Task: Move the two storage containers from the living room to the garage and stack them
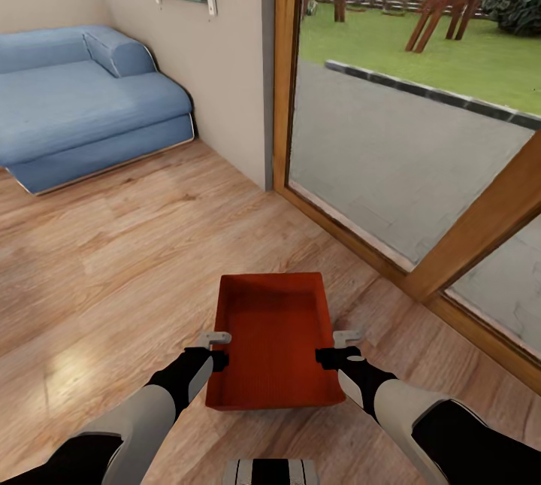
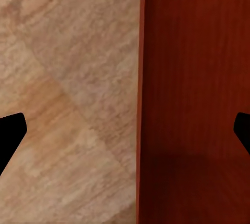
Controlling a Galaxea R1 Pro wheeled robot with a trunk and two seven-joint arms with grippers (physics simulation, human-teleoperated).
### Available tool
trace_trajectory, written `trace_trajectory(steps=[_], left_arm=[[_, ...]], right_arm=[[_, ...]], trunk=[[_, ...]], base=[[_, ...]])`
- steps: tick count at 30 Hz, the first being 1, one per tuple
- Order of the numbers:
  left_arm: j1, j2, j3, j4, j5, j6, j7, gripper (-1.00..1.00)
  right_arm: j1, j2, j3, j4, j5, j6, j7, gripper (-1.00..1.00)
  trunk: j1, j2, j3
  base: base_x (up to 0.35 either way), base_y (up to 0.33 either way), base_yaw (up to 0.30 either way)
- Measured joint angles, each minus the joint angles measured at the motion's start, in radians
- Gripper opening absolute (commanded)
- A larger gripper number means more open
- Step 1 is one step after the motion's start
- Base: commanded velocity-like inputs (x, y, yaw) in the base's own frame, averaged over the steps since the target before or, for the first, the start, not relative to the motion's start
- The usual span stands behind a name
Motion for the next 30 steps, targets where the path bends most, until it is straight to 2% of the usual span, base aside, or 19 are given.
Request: trace_trajectory(steps=[11,17,20,30], left_arm=[[0.0,0.0,0.0,-0.004,0.0,0.0,0.0,1.0],[0.0,0.0,0.0,-0.005,0.0,0.0,0.001,1.0],[0.0,0.0,0.0,-0.005,0.0,0.0,0.0,1.0],[-0.001,0.0,0.0,-0.005,0.0,0.0,0.001,1.0]], right_arm=[[0.0,0.0,0.0,0.0,0.0,0.0,0.0,1.0],[0.0,-0.001,0.0,0.0,0.0,0.0,0.0,1.0],[0.0,-0.006,0.0,0.0,0.0,0.0,0.0,1.0],[0.0,-0.017,0.0,0.0,-0.001,0.0,0.0,1.0]], trunk=[[0.042,-0.077,-0.034],[0.042,-0.077,-0.035],[0.054,-0.098,-0.044],[0.054,-0.098,-0.044]], base=[[0.0,0.0,0.0],[0.0,0.0,0.0],[0.0,0.0,0.0],[0.0,0.0,0.0]])
